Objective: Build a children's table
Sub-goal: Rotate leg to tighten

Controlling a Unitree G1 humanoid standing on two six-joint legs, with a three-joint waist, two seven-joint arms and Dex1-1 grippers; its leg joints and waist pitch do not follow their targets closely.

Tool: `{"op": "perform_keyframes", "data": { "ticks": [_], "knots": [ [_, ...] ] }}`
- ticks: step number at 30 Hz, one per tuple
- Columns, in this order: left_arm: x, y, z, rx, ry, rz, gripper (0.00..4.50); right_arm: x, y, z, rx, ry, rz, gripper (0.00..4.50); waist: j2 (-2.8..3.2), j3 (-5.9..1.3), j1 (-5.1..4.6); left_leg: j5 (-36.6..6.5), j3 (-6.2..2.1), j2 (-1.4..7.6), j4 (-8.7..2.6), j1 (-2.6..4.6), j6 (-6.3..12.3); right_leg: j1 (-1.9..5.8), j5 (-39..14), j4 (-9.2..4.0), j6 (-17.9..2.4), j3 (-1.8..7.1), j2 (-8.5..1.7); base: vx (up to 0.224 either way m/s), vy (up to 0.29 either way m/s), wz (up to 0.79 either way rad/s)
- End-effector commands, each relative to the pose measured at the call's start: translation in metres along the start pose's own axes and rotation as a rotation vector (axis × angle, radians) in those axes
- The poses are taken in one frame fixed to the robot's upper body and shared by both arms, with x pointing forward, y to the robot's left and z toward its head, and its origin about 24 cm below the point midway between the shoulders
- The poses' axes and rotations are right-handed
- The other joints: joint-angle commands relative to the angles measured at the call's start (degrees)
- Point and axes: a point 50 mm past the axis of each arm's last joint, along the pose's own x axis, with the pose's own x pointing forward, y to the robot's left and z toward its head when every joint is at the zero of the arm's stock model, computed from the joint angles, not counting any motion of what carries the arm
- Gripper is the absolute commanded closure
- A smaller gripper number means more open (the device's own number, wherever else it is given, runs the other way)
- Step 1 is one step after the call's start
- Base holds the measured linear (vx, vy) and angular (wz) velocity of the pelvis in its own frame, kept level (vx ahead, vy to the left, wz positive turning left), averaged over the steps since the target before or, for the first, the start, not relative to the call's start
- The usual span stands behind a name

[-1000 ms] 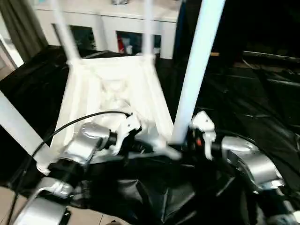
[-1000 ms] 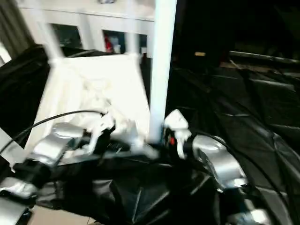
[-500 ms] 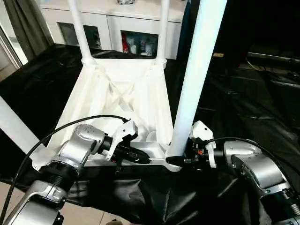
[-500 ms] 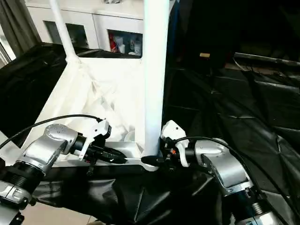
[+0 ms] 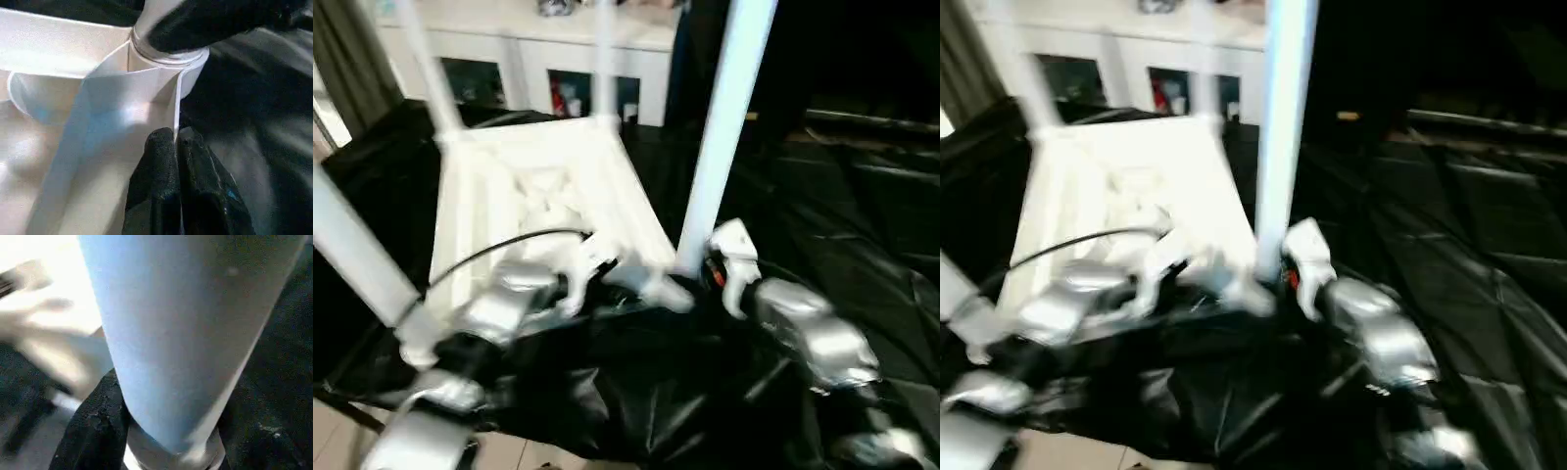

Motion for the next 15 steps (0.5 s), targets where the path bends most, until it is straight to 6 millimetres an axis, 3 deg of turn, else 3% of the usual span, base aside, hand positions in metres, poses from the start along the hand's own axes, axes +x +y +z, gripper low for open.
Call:
{"op": "perform_keyframes", "data": {
  "ticks": [1, 4, 7, 9, 10, 11, 12, 13, 14, 15],
  "knots": [
    [0.001, 0.006, -0.001, -0.036, -0.005, 0.088, 4.5, 0.005, 0.006, -0.018, 0.072, 0.076, -0.029, 2.43, -0.32, -2.85, 0.29, -19.17, -0.77, 1.48, -4.21, 0.22, -1.65, 1.94, -27.36, -5.67, -6.17, 2.1, -3.15, 0.0, 0.0, 0.0],
    [0.014, 0.001, 0.006, -0.048, -0.032, 0.131, 4.5, 0.014, 0.008, -0.021, 0.13, 0.072, -0.145, 2.48, -0.26, -3.02, 0.31, -18.24, -0.67, 1.48, -4.2, -0.05, -1.6, 2.07, -23.07, -5.2, -7.28, 2.25, -3.05, 0.0, 0.0, 0.0],
    [0.031, -0.011, 0.014, -0.042, -0.058, 0.112, 4.5, 0.025, 0.021, -0.024, 0.133, 0.079, -0.172, 2.48, -0.62, -2.88, 0.37, -17.9, -0.49, 1.45, -4.2, -0.03, -1.16, 1.98, -21.17, -5.12, -7.8, 2.36, -3.02, 0.0, 0.0, 0.0],
    [0.034, -0.015, 0.016, -0.046, -0.066, 0.097, 4.5, 0.03, 0.029, -0.022, 0.133, 0.075, -0.149, 2.48, -0.14, -2.84, 0.33, -18.06, -0.59, 1.42, -4.3, -0.11, -1.09, 2.12, -20.66, -4.97, -7.81, 2.29, -2.96, 0.0, 0.0, 0.0],
    [0.035, -0.015, 0.016, -0.048, -0.067, 0.095, 4.5, 0.031, 0.03, -0.021, 0.137, 0.072, -0.147, 2.48, -0.34, -2.93, 0.31, -17.79, -0.5, 1.4, -4.23, -0.1, -0.86, 2.17, -19.53, -4.95, -7.87, 2.38, -2.9, 0.0, 0.0, 0.0],
    [0.035, -0.015, 0.016, -0.046, -0.066, 0.092, 4.5, 0.032, 0.031, -0.02, 0.139, 0.067, -0.144, 2.48, 0.06, -2.96, 0.41, -17.64, -0.52, 1.38, -4.22, -0.06, -0.85, 2.18, -18.99, -4.89, -8.0, 2.4, -2.92, 0.0, 0.0, 0.0],
    [0.033, -0.014, 0.016, -0.043, -0.058, 0.087, 4.5, 0.033, 0.03, -0.016, 0.119, 0.055, -0.136, 2.48, 0.86, -3.3, 0.51, -17.05, -0.56, 1.3, -4.16, -0.03, -0.87, 2.44, -17.69, -4.68, -8.33, 2.4, -2.93, 0.0, 0.0, 0.0],
    [0.033, -0.013, 0.016, -0.041, -0.055, 0.083, 4.5, 0.033, 0.03, -0.015, 0.116, 0.053, -0.13, 2.48, 0.47, -3.29, 0.36, -17.0, -0.42, 1.35, -4.15, -0.01, -0.86, 2.38, -17.09, -4.91, -8.38, 2.39, -2.85, 0.0, 0.0, 0.0],
    [0.031, -0.012, 0.015, -0.037, -0.047, 0.076, 4.5, 0.032, 0.029, -0.013, 0.107, 0.046, -0.116, 2.48, 0.56, -3.21, 0.31, -17.2, -0.47, 1.3, -4.17, -0.14, -0.88, 2.43, -16.93, -4.82, -8.53, 2.36, -2.79, 0.0, 0.0, 0.0],
    [0.029, -0.011, 0.014, -0.031, -0.037, 0.07, 4.5, 0.032, 0.029, -0.011, 0.096, 0.04, -0.102, 2.14, 0.41, -3.26, 0.32, -17.23, -0.46, 1.23, -4.17, -0.2, -0.82, 2.59, -16.92, -4.84, -8.61, 2.31, -2.81, 0.0, 0.0, 0.0]
  ]
}}
